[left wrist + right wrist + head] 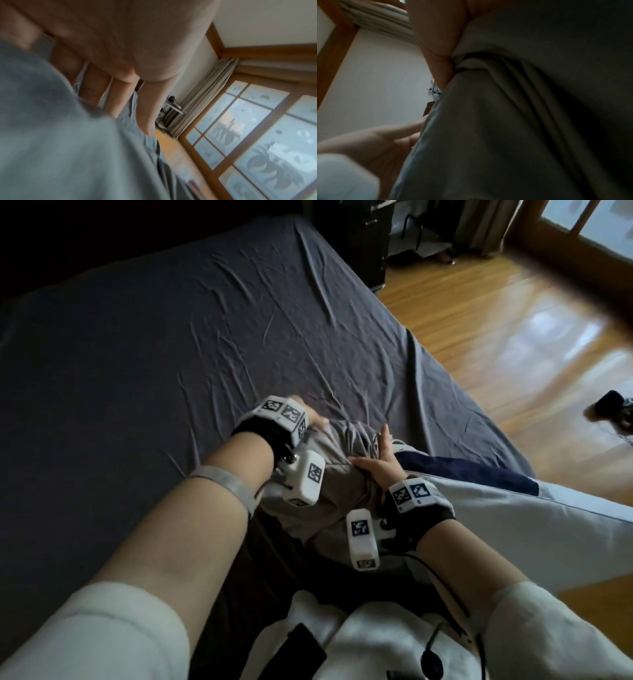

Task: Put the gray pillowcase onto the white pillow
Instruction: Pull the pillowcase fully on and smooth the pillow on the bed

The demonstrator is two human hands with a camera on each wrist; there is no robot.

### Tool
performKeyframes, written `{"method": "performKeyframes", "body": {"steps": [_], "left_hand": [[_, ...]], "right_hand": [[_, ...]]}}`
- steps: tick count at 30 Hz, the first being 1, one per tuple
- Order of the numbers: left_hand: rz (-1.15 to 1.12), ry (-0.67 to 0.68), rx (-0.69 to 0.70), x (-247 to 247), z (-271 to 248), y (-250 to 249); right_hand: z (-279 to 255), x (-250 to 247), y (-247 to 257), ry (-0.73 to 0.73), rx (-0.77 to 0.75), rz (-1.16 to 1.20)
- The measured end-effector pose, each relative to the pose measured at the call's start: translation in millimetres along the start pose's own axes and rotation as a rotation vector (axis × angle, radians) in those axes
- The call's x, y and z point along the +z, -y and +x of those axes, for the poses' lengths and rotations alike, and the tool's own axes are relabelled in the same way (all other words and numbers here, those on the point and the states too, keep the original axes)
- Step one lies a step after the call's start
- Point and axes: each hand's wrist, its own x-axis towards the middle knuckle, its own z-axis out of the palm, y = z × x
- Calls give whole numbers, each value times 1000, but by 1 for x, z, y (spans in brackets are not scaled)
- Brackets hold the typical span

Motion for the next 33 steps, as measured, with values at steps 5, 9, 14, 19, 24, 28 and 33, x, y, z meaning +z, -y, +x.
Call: {"method": "performKeyframes", "body": {"steps": [5, 9, 14, 19, 24, 28, 33], "left_hand": [[229, 13, 44, 25, 4, -4], [245, 44, -3, 19, 13, -4], [146, 68, 31, 11, 14, -14], [13, 93, 13, 14, 12, -6], [-92, 194, 7, 20, 5, 10], [-152, 219, 6, 31, 4, 19], [-198, 191, 39, 37, 2, 25]], "right_hand": [[-9, 0, -6, 124, 27, 15], [-11, 0, -10, 198, 31, -27], [-10, 0, -10, 196, 74, 44], [-13, -2, -9, 190, 70, 150], [-13, 1, -7, 119, 15, 149], [-15, -2, 4, 169, 21, 135], [-19, -2, 5, 262, 85, 74]]}}
